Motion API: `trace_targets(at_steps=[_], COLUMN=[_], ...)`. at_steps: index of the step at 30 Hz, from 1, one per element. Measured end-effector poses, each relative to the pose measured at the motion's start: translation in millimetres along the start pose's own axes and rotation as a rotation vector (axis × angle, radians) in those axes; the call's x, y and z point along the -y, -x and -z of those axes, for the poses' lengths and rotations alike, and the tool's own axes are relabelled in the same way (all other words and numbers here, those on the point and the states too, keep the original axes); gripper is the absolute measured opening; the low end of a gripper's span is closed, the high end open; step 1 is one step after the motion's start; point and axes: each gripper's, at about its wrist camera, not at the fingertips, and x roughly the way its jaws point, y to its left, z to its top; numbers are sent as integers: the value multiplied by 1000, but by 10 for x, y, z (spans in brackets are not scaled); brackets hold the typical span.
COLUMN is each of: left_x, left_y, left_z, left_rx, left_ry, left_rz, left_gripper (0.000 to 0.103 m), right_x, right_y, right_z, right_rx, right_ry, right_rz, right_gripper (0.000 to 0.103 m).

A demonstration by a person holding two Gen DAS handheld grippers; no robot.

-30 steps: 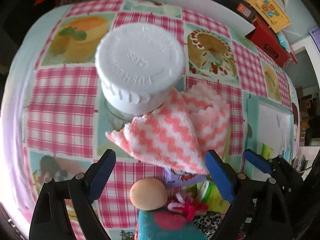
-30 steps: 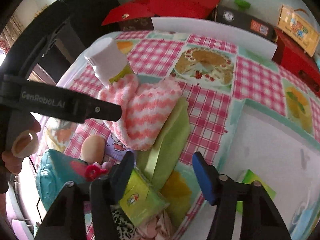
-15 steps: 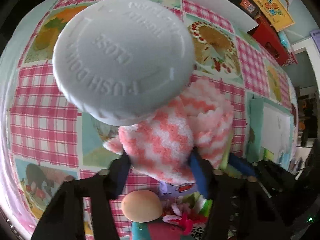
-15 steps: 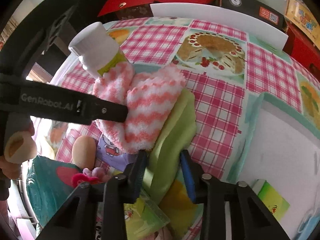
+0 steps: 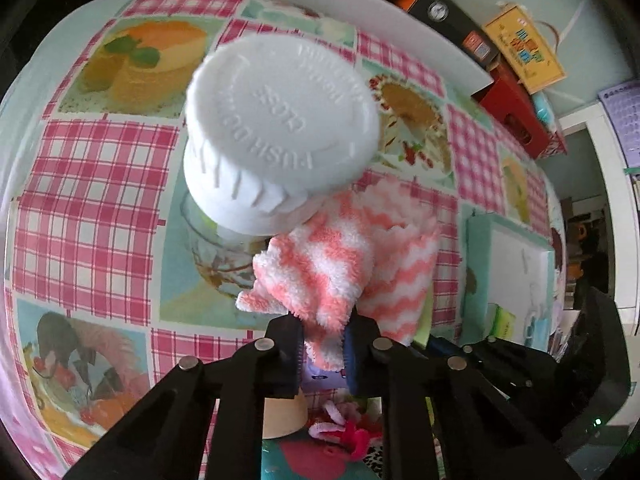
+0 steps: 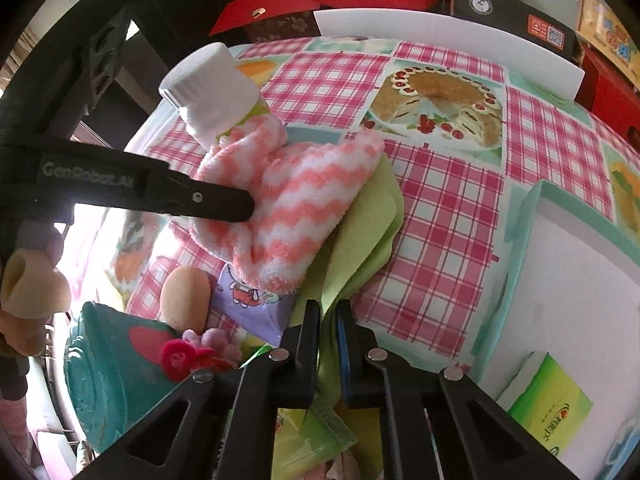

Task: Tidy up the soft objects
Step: 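Grasp the pink-and-white striped towel with the left tool while the right tool grasps the green cloth, then lift the towel with the left tool while the right tool carries the green cloth over the tray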

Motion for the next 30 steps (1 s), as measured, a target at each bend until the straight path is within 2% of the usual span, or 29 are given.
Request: trace_targets(at_steps=[6, 15, 20, 30], left_x=[-49, -110, -100, 175], left_y=[196, 660, 969, 1559], left_z=[86, 306, 434, 621], left_rx=[67, 209, 318, 514], left_ry=[18, 38, 51, 24], left_rz=[60, 131, 150, 143], left_gripper=[16, 16, 16, 16], right_x=[65, 240, 273, 340], right_y=[102, 392, 575, 1248], right_z=[33, 124, 142, 182], right_rx=[30, 119, 190, 367], right_ry=[-32, -112, -141, -164], right_rz=[-35, -104, -130, -144], right_gripper=[8, 8, 8, 8])
